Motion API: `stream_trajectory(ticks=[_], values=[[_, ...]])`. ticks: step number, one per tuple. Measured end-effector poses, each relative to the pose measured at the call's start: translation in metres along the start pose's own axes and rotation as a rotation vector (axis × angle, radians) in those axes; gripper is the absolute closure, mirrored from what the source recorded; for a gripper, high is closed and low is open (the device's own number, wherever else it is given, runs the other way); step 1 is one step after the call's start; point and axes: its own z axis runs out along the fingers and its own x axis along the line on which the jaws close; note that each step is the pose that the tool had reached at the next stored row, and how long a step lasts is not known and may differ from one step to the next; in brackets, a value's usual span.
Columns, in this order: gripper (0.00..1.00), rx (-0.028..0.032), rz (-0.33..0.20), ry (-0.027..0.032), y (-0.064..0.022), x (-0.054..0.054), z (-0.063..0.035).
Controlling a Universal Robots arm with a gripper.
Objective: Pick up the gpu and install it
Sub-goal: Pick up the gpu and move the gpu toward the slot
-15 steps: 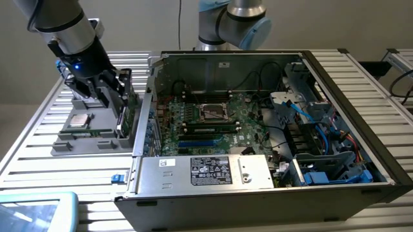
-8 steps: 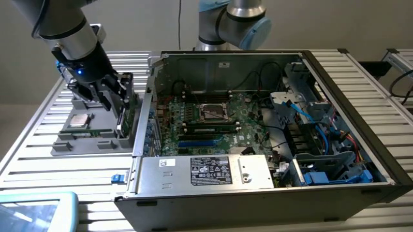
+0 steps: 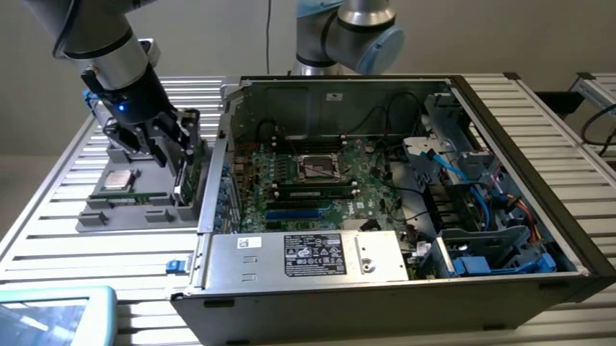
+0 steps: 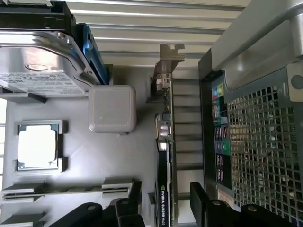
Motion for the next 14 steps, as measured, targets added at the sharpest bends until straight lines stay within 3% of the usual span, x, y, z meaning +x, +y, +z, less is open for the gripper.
stream_trajectory(ticks=[2,6,14], values=[[0.47,0.0109,-0.001,0.0000,0.0045,0.000,0.0022],[0.47,0.0118,-0.001,-0.0002,0.0076,0.001,0.0098],[0.47,0.0115,-0.001,-0.0001,0.0063,0.002,0.0235]])
